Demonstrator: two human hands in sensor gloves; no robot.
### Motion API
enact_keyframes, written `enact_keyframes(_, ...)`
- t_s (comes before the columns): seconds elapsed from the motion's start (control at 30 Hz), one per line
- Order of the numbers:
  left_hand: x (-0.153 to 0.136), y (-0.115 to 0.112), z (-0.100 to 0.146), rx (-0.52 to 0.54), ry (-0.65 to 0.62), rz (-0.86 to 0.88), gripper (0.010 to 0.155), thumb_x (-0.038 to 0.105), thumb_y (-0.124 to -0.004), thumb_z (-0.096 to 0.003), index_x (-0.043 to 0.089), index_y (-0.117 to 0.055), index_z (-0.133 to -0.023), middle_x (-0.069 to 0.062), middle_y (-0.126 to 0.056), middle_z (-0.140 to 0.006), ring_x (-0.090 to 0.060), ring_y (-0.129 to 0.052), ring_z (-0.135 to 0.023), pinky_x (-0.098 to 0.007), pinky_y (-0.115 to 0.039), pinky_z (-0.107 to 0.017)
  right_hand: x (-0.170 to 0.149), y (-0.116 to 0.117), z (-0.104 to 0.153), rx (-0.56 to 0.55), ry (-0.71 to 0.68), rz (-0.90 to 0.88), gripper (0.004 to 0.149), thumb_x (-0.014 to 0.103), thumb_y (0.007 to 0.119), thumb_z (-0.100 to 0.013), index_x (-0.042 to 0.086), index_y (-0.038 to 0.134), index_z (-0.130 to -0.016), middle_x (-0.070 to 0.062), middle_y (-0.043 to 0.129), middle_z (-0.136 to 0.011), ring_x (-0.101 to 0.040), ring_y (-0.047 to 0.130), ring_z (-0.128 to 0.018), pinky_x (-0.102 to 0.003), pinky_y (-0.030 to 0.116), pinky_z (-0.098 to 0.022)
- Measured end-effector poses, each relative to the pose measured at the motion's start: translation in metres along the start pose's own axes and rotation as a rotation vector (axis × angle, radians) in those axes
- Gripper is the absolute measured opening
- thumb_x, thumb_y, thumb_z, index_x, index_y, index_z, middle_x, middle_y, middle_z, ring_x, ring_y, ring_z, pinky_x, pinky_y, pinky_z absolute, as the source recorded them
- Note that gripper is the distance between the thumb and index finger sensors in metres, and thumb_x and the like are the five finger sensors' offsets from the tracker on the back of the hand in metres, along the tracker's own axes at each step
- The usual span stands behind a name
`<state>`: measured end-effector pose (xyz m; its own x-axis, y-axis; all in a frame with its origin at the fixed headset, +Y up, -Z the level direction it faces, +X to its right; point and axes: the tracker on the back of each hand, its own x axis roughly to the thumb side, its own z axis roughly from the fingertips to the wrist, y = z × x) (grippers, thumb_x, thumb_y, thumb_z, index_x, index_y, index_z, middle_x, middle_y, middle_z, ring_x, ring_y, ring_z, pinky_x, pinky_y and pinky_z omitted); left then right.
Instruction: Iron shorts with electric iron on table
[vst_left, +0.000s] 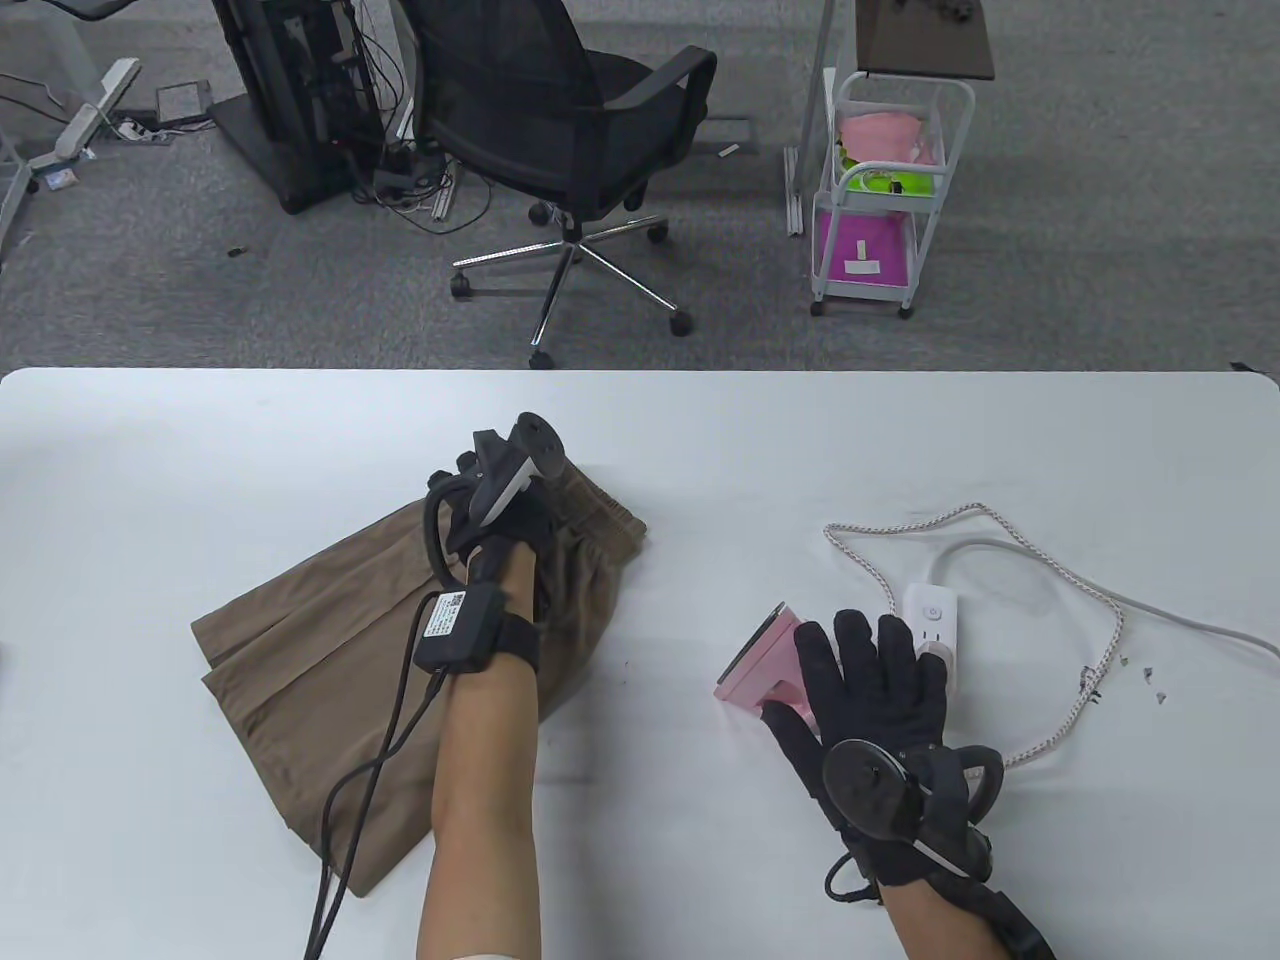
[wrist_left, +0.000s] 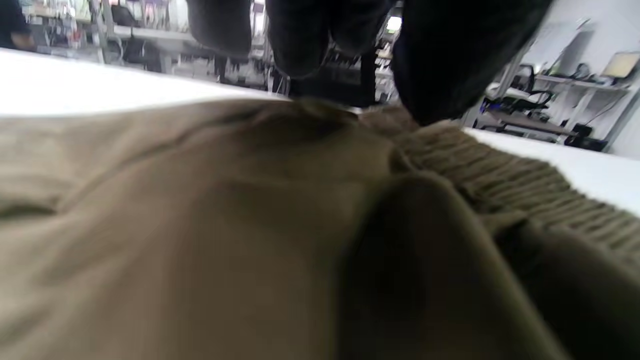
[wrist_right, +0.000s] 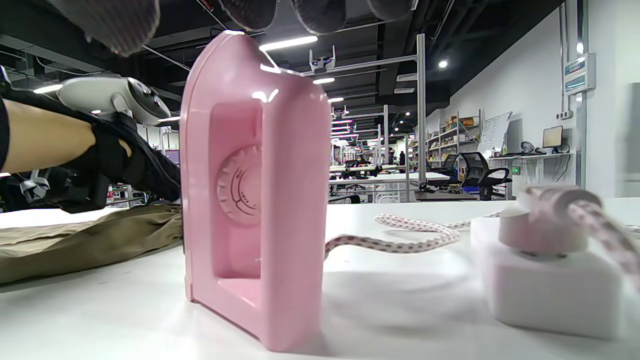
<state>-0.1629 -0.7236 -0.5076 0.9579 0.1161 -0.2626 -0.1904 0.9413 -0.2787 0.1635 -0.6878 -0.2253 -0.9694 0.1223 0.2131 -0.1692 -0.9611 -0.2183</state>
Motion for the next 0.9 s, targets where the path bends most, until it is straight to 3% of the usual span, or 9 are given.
enact_keyframes(0.2,-0.001,-0.019,-0.021,-0.154,0.009,0.107,0.094,0.051,-0.088,-0.049,0.027,-0.027,-0.116,-0.001,-0.062,-0.112,-0.03,-0.065,-0.096,-0.065,-0.046,-0.079,-0.001,-0.001,0.0,-0.008,0.015,0.002,0.072,0.068,0.059,-0.061,0.031,0.037,-0.12,-0.015,0.038,-0.121,-0.051,0.037,-0.11,-0.072,0.042,-0.073)
enact_keyframes(0.37,-0.006,-0.021,-0.025,-0.239,-0.005,0.228,0.079,0.047,-0.091,-0.0481,0.019,-0.052,-0.112,0.004,-0.083,-0.079,-0.024,-0.081,-0.071,-0.067,-0.057,-0.071,-0.002,-0.001,0.0,-0.008,0.021,-0.002,0.073,0.068,0.059,-0.061,0.031,0.036,-0.12,-0.015,0.038,-0.121,-0.051,0.036,-0.11,-0.072,0.042,-0.073)
enact_keyframes(0.43,-0.005,-0.02,-0.022,-0.195,-0.013,0.233,0.066,0.044,-0.094,-0.0452,0.021,-0.071,-0.102,0.006,-0.089,-0.068,-0.023,-0.087,-0.062,-0.067,-0.063,-0.068,-0.002,-0.001,0.0,-0.01,0.023,-0.002,0.073,0.068,0.059,-0.061,0.031,0.036,-0.12,-0.015,0.038,-0.121,-0.052,0.036,-0.11,-0.072,0.042,-0.073)
enact_keyframes(0.57,-0.002,-0.013,-0.006,-0.048,-0.085,0.242,0.062,0.045,-0.095,-0.0431,0.026,-0.073,-0.097,0.008,-0.089,-0.069,-0.023,-0.087,-0.066,-0.067,-0.062,-0.069,-0.003,-0.002,0.0,-0.011,0.024,-0.016,0.073,0.068,0.059,-0.062,0.031,0.036,-0.12,-0.015,0.038,-0.121,-0.051,0.036,-0.11,-0.072,0.042,-0.073)
enact_keyframes(0.73,-0.006,0.025,0.037,0.205,-0.251,0.308,0.06,0.045,-0.096,-0.0422,0.03,-0.074,-0.096,0.01,-0.091,-0.072,-0.023,-0.09,-0.069,-0.065,-0.066,-0.068,-0.008,-0.01,-0.002,-0.012,0.027,-0.067,0.073,0.068,0.059,-0.062,0.031,0.036,-0.12,-0.015,0.038,-0.121,-0.051,0.036,-0.11,-0.072,0.042,-0.073)
enact_keyframes(0.9,-0.023,0.063,0.086,0.298,-0.467,0.57,0.06,0.044,-0.095,-0.0434,0.03,-0.072,-0.097,0.008,-0.091,-0.075,-0.025,-0.091,-0.071,-0.066,-0.065,-0.068,-0.016,-0.027,-0.014,0.033,0.032,-0.205,0.073,0.069,0.057,-0.063,0.031,0.034,-0.121,-0.015,0.038,-0.122,-0.051,0.035,-0.111,-0.073,0.04,-0.073)
